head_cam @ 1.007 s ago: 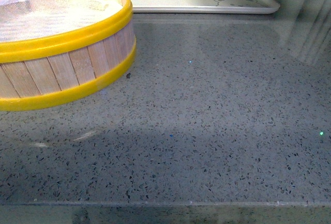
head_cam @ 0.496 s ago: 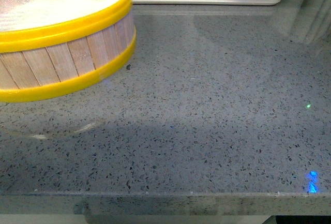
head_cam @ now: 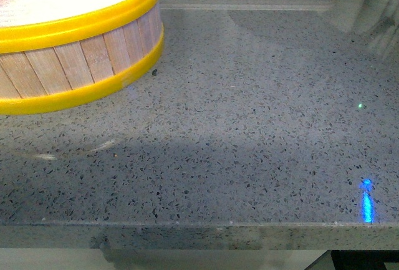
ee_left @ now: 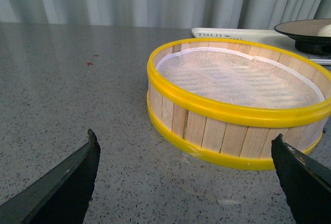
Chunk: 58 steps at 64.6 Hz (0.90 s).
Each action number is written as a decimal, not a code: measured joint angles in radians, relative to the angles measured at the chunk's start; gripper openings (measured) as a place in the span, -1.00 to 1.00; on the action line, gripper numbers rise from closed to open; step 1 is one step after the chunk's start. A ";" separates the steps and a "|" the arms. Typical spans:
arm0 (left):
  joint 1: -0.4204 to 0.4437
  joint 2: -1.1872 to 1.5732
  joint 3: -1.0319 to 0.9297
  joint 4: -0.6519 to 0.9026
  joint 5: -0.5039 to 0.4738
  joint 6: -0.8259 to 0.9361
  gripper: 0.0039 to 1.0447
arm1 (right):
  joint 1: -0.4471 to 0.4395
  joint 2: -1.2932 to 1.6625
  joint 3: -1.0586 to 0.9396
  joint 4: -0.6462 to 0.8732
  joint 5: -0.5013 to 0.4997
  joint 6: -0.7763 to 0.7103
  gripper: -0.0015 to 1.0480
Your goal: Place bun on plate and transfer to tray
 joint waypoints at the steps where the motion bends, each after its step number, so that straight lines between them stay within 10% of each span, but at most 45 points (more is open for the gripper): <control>1: 0.000 0.000 0.000 0.000 0.000 0.000 0.88 | 0.001 0.003 0.003 0.000 0.000 0.000 -0.95; 35: 0.000 0.000 0.000 0.000 0.000 0.000 0.88 | 0.021 0.053 0.077 -0.057 -0.005 0.004 -0.92; 58: 0.000 0.000 0.000 0.000 0.000 0.000 0.88 | 0.013 0.039 0.038 -0.037 -0.034 0.035 0.49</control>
